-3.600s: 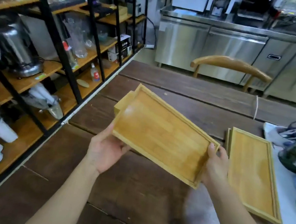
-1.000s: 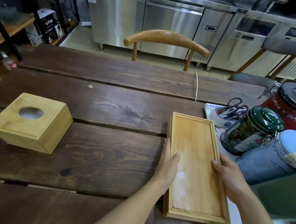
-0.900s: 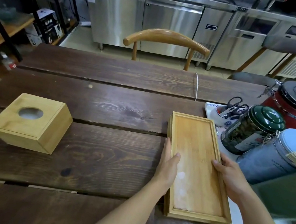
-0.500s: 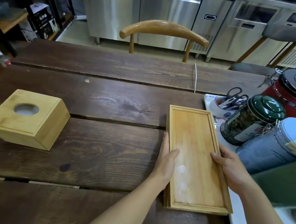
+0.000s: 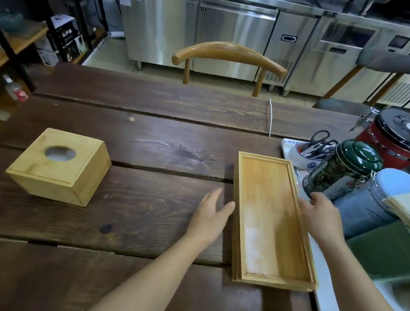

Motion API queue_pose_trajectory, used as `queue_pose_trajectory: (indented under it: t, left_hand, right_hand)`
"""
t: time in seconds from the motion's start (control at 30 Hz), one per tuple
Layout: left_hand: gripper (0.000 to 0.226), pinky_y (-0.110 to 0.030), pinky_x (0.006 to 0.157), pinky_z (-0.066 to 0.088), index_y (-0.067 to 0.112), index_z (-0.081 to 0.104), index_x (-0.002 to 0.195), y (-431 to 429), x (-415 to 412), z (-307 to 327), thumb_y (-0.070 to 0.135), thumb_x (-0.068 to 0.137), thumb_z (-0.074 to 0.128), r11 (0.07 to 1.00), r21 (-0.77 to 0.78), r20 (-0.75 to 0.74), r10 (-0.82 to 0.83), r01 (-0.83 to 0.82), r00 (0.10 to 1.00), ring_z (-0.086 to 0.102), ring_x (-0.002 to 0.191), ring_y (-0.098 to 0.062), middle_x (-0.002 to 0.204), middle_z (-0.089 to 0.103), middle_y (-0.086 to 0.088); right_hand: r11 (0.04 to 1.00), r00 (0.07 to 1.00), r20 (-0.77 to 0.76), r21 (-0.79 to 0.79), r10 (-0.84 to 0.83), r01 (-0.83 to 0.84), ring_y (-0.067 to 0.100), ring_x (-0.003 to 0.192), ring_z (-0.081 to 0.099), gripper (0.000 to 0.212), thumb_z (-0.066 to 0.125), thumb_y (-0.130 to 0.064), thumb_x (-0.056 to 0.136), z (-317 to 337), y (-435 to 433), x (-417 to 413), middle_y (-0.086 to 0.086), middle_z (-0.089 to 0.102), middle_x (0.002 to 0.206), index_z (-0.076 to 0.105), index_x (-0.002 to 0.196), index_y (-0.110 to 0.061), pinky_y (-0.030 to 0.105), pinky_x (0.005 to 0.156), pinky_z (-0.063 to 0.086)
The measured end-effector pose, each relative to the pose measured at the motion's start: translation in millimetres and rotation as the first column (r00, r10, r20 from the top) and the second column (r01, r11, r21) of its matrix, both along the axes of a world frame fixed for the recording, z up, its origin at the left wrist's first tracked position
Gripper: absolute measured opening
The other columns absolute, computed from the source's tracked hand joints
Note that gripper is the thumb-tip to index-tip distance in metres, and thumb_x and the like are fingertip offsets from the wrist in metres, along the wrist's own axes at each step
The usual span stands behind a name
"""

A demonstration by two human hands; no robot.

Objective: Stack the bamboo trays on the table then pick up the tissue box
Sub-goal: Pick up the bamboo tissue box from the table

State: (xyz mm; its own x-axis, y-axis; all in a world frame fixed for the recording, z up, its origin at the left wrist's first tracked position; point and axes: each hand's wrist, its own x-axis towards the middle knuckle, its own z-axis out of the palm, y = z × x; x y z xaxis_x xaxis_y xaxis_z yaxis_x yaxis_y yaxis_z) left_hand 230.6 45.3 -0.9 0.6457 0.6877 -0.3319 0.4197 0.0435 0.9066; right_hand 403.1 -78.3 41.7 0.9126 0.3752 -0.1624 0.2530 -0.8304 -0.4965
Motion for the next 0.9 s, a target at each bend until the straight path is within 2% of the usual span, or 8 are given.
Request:
queue_pose_trajectory:
  t: [0.17,0.27,0.33,0.4,0.47,0.63,0.8,0.9]
  left_hand:
    - [0.056,-0.042,0.114,0.027,0.022,0.034,0.143,56,-67,24,0.044,0.092,0.043,0.897,0.428,-0.175,-0.040,0.113,0.984,0.029,0.139,-0.017,0.153,0.034,0.001]
    - [0.056,-0.041,0.115,0.025,0.018,0.038,0.142,95,-115,43,0.043,0.092,0.044,0.771,0.627,-0.253,0.061,0.115,0.966,0.031,0.138,-0.021,0.151,0.038,-0.002]
    - [0.054,-0.039,0.115,0.023,0.017,0.040,0.140,121,-149,53,0.041,0.092,0.045,0.696,0.711,-0.284,0.152,0.101,0.947,0.033,0.137,-0.023,0.149,0.041,-0.004]
    - [0.053,-0.038,0.113,0.022,0.013,0.043,0.138,144,-182,60,0.038,0.091,0.047,0.640,0.763,-0.310,0.242,0.089,0.920,0.036,0.135,-0.024,0.146,0.044,-0.006]
    - [0.053,-0.036,0.113,0.021,0.011,0.043,0.138,163,-212,63,0.037,0.091,0.047,0.635,0.770,-0.335,0.318,0.063,0.887,0.037,0.134,-0.024,0.145,0.045,-0.007]
    - [0.062,-0.040,0.116,0.020,0.013,0.032,0.144,191,-263,56,0.045,0.092,0.043,0.710,0.704,-0.390,0.407,-0.016,0.826,0.030,0.139,-0.023,0.151,0.037,-0.007]
    - [0.067,-0.043,0.113,0.028,0.014,0.028,0.145,201,-277,36,0.049,0.091,0.044,0.794,0.585,-0.350,0.429,-0.163,0.833,0.031,0.138,-0.025,0.151,0.035,-0.008]
    - [0.066,-0.043,0.107,0.036,0.015,0.031,0.143,203,-272,24,0.050,0.089,0.047,0.866,0.408,-0.249,0.411,-0.289,0.877,0.038,0.133,-0.025,0.146,0.041,-0.007]
  right_hand:
    - [0.983,0.968,0.180,-0.079,0.176,-0.165,0.040,0.111,0.054,0.049,0.051,-0.036,0.088,16,46,-37,0.023,0.058,0.124,0.048,0.124,-0.003,0.047,0.089,0.046]
    - [0.961,0.951,0.135,-0.055,0.278,-0.273,0.038,0.113,0.053,0.050,0.051,-0.039,0.088,20,87,-74,0.021,0.056,0.127,0.045,0.127,-0.007,0.045,0.089,0.045]
    - [0.934,0.929,0.096,-0.022,0.357,-0.357,0.037,0.110,0.054,0.047,0.051,-0.039,0.088,21,115,-102,0.021,0.057,0.124,0.047,0.123,-0.008,0.043,0.086,0.044]
    - [0.896,0.892,0.082,-0.018,0.444,-0.444,0.037,0.117,0.051,0.054,0.050,-0.041,0.089,21,145,-131,0.019,0.053,0.131,0.043,0.130,-0.007,0.043,0.092,0.043]
    - [0.859,0.857,0.055,-0.017,0.513,-0.512,0.035,0.122,0.049,0.059,0.048,-0.044,0.089,19,172,-161,0.017,0.050,0.136,0.037,0.136,-0.009,0.044,0.095,0.042]
    - [0.782,0.782,-0.034,0.052,0.623,-0.621,0.035,0.125,0.045,0.062,0.045,-0.046,0.090,9,235,-227,0.017,0.046,0.139,0.034,0.136,-0.007,0.043,0.095,0.041]
    - [0.780,0.769,-0.138,0.168,0.624,-0.603,0.029,0.137,0.033,0.073,0.048,-0.046,0.088,1,273,-255,0.011,0.027,0.153,0.018,0.146,-0.014,0.042,0.106,0.034]
    - [0.782,0.755,-0.224,0.291,0.616,-0.552,0.025,0.141,0.023,0.079,0.055,-0.041,0.087,-3,285,-256,0.008,0.020,0.156,0.011,0.147,-0.016,0.040,0.111,0.025]
